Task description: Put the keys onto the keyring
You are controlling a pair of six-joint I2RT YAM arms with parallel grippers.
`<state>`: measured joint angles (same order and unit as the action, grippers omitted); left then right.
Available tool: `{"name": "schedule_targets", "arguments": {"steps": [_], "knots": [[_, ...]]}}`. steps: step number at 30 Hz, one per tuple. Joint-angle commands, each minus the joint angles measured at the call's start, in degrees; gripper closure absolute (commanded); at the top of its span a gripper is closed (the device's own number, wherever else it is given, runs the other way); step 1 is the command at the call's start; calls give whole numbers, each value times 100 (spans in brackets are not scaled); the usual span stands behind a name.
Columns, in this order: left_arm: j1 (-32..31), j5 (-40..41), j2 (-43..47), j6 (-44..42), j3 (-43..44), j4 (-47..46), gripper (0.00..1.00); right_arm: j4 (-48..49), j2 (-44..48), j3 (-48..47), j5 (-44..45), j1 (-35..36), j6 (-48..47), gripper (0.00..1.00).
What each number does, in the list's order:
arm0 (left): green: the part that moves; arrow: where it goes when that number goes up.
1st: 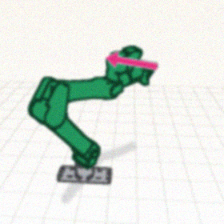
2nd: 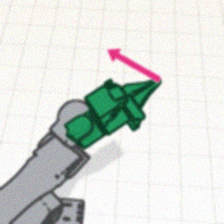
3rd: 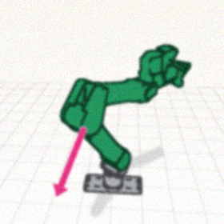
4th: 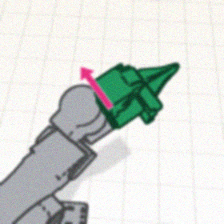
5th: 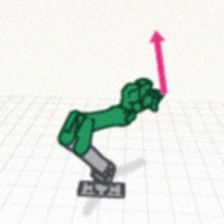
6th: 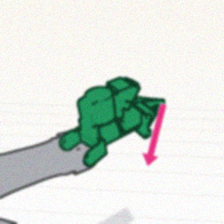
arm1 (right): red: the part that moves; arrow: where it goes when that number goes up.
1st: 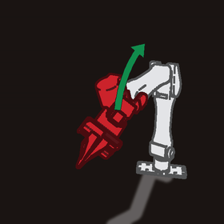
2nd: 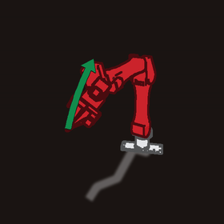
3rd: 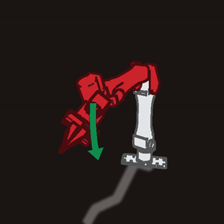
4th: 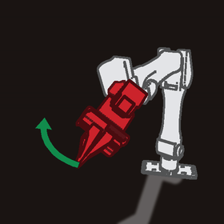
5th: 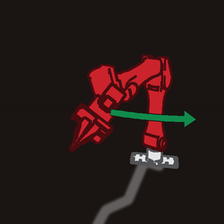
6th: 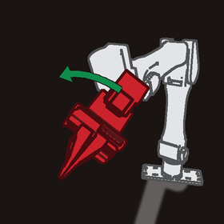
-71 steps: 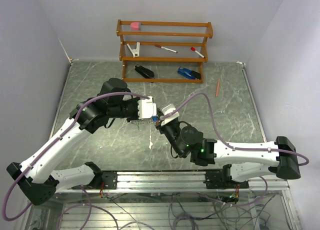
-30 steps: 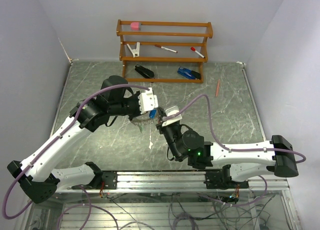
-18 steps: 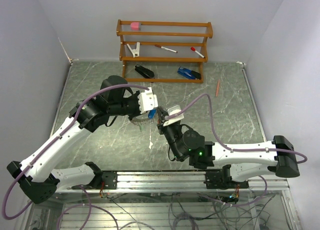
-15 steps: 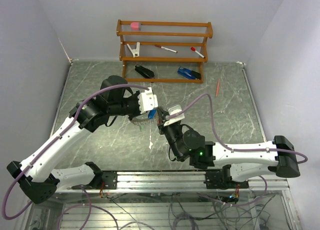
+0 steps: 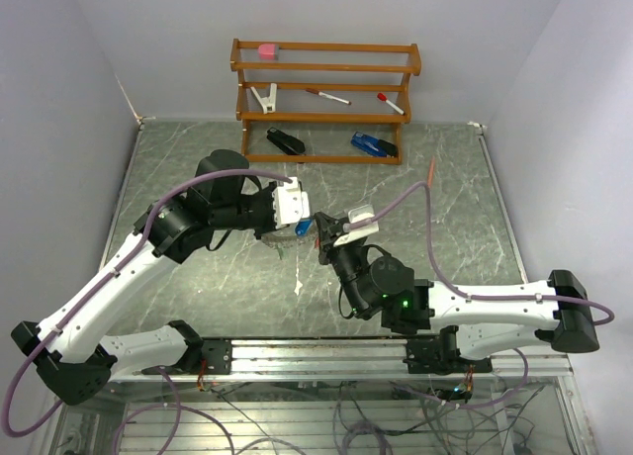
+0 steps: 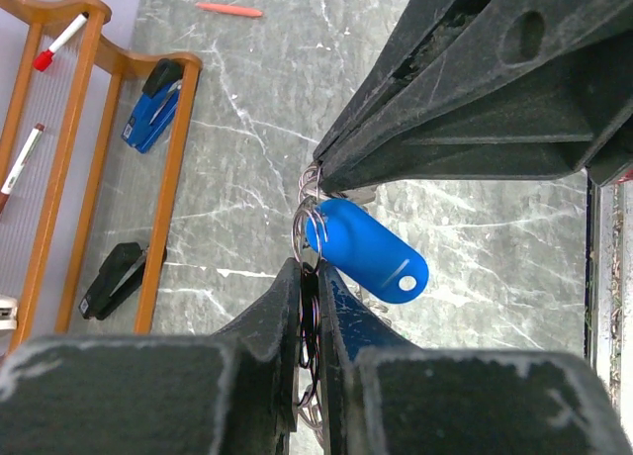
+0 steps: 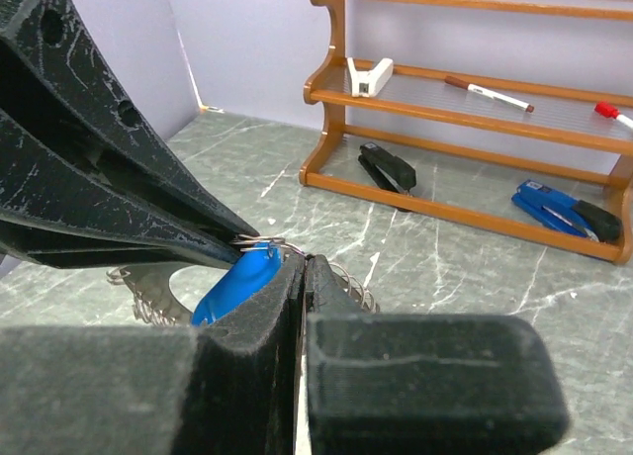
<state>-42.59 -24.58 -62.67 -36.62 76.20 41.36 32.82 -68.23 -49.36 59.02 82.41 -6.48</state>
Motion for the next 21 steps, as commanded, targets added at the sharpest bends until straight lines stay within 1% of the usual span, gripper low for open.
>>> {"name": "schedule_targets", "arguments": {"steps": [1, 7, 13, 20, 21], "knots": [[-3, -326, 207, -100, 44, -277, 93, -105, 204, 86, 398, -60, 380, 100], [-4, -574, 346, -187, -27, -390, 93, -233, 429, 224, 437, -187, 896, 100], [1, -695, 388, -205, -93, -534, 93, -442, 379, 165, 297, -287, 1202, 100], [-2, -843, 397, -272, -88, -532, 93, -820, 354, 78, -82, -463, 1643, 100], [-3, -861, 396, -286, -86, -536, 93, -885, 365, 82, -241, -497, 1721, 100]]}}
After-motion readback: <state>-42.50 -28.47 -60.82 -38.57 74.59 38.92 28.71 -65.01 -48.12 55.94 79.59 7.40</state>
